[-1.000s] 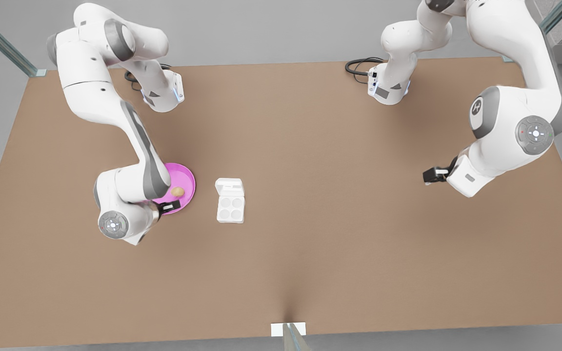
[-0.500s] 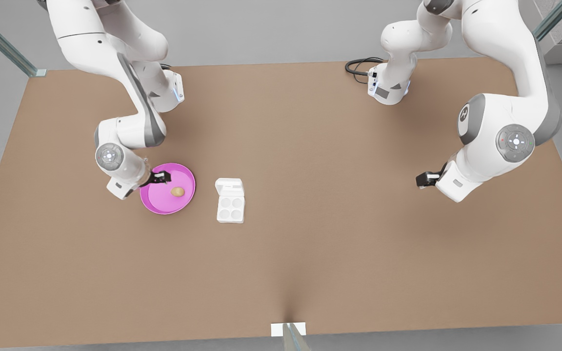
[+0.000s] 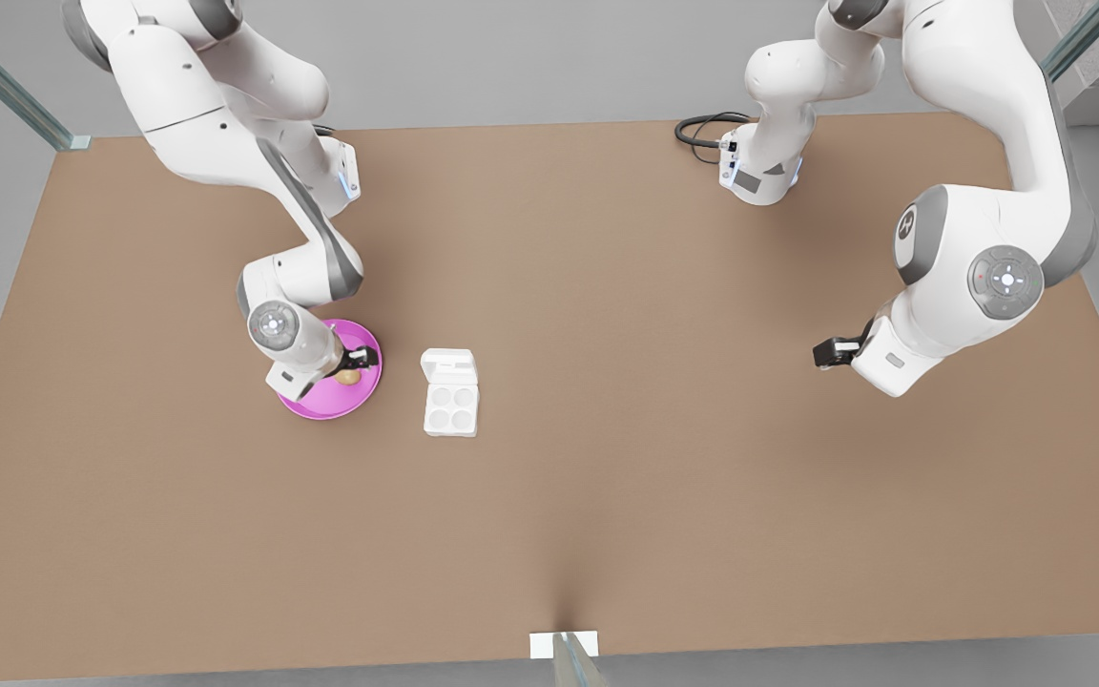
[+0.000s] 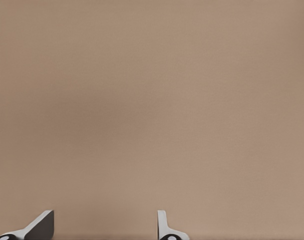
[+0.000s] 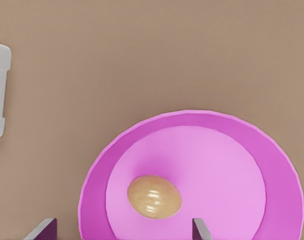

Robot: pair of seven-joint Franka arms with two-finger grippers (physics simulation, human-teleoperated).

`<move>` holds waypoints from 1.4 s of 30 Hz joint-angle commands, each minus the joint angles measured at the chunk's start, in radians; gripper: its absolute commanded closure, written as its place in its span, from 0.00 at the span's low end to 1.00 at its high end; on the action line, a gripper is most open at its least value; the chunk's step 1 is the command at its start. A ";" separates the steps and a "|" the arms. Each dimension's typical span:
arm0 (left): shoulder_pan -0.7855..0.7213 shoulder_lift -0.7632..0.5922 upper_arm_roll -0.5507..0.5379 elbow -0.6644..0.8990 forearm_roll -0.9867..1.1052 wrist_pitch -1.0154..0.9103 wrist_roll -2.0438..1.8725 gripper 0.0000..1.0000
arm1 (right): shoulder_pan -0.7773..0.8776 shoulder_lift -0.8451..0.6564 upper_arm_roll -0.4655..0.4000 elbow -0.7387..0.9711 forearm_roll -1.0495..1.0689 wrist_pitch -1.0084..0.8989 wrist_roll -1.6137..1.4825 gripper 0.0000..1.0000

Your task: Pack egg into the box and close the box lid

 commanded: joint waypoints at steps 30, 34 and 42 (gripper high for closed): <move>0.002 0.009 0.001 0.011 0.004 0.002 -0.013 0.00 | -0.076 0.091 0.042 0.001 -0.309 -0.098 -0.607 0.00; -0.003 0.024 -0.002 0.018 0.041 0.001 -0.016 0.00 | -0.142 0.099 0.130 -0.001 -0.304 -0.100 -0.626 0.00; -0.003 0.041 -0.002 0.018 0.039 0.004 -0.016 0.00 | -0.148 0.078 0.144 0.002 -0.277 -0.017 -0.586 0.00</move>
